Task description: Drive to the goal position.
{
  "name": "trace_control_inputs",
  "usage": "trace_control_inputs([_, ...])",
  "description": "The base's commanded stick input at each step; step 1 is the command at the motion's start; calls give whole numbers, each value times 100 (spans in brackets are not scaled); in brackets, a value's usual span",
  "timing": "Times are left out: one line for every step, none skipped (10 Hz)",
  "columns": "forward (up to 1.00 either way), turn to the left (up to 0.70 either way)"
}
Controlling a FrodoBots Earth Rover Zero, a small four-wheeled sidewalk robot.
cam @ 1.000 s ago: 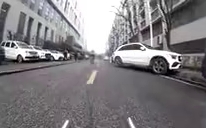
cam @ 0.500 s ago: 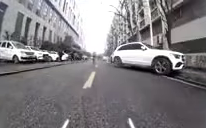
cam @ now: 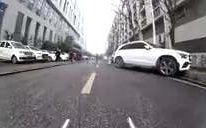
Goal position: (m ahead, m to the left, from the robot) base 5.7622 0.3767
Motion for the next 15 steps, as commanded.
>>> trace_control_inputs([70,0])
trace_control_inputs([70,-1])
trace_control_inputs([70,-3])
trace_control_inputs([70,-8])
trace_control_inputs([70,-14])
trace_control_inputs([70,-14])
trace_control_inputs([70,-14])
trace_control_inputs([70,-14])
trace_control_inputs([70,-14])
trace_control_inputs([70,-14])
trace_control_inputs([70,-14])
trace_control_inputs([70,-7])
trace_control_inputs([70,0])
trace_control_inputs([70,0])
trace_control_inputs([70,-2])
